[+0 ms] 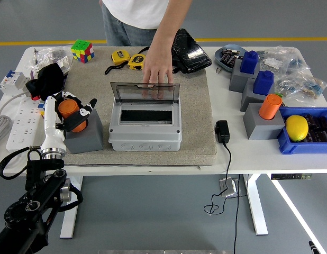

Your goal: Fetch the battery,place it into the box,close the lid of the box

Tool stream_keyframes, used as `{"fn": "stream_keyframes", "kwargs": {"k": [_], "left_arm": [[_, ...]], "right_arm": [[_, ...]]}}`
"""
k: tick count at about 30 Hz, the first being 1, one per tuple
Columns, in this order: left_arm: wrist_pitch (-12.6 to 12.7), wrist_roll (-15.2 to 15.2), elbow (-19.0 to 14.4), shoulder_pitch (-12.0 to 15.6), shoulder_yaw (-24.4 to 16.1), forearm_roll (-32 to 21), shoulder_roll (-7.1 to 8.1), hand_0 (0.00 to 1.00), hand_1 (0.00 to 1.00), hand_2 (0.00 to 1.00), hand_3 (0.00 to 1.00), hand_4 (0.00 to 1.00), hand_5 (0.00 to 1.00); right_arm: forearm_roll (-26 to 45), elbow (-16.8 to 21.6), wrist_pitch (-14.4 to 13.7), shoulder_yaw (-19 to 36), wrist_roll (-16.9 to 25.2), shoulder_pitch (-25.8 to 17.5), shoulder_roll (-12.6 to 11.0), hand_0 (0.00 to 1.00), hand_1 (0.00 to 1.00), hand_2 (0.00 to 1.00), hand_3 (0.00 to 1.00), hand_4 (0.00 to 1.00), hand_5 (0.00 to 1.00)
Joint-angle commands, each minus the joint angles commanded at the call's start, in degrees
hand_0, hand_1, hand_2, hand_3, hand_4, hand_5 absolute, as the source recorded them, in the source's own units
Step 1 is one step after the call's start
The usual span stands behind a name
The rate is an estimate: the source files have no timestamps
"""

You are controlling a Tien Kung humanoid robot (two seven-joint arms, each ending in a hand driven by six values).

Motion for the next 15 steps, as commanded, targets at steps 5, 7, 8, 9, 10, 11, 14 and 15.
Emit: {"fn": "stream_keyframes", "kwargs": {"k": [5,7,8,9,10,11,14,15], "left_arm": [[0.72,-0.19,-1.05,-0.01,-0.13,-0.03,0.05,0.021,0.006,0.05,0.039,0.883,0.152],[0.89,-0.13,-1.76,-0.06,-0.3,0.19,0.15,0.02,0.006,0.049,0.038,0.888,0.174],[1.04,-0.02,-2.39,-0.15,-0.35,0.42,0.28,0.02,0.006,0.049,0.038,0.888,0.174],[1.18,0.12,-2.96,-0.21,-0.36,0.7,0.41,0.02,0.006,0.049,0.038,0.888,0.174],[1.31,0.28,-3.56,-0.26,-0.36,1.01,0.53,0.02,0.006,0.049,0.038,0.888,0.174],[1.43,0.44,-4.16,-0.29,-0.33,1.33,0.64,0.02,0.006,0.049,0.038,0.888,0.174],[2.12,2.05,-6.96,-0.23,0.04,4.4,1.3,0.018,0.003,0.046,0.038,0.873,0.164],[2.28,2.83,-7.93,-0.22,0.15,5.8,1.55,0.018,0.003,0.046,0.038,0.873,0.164]], "right_arm": [[-0.03,0.0,0.03,0.06,0.01,0.07,0.04,0.809,0.774,0.751,0.789,0.998,0.998],[-0.09,0.0,0.03,0.15,-0.01,0.09,0.03,0.809,0.774,0.751,0.789,0.998,0.998],[-0.07,0.0,0.02,0.15,-0.01,0.1,-0.01,0.809,0.774,0.751,0.789,0.998,0.998],[-0.1,0.0,0.02,0.2,-0.02,0.12,-0.04,0.809,0.774,0.751,0.789,0.998,0.998],[-0.11,0.0,0.01,0.23,-0.02,0.14,-0.07,0.809,0.774,0.751,0.789,0.998,0.998],[-0.12,0.0,0.01,0.26,-0.02,0.16,-0.09,0.809,0.774,0.751,0.789,0.998,0.998],[-0.08,0.0,0.0,0.27,0.01,0.2,-0.11,0.808,0.774,0.751,0.789,0.998,0.998],[-0.13,0.0,0.0,0.31,0.0,0.22,-0.11,0.808,0.774,0.751,0.789,0.998,0.998]]}}
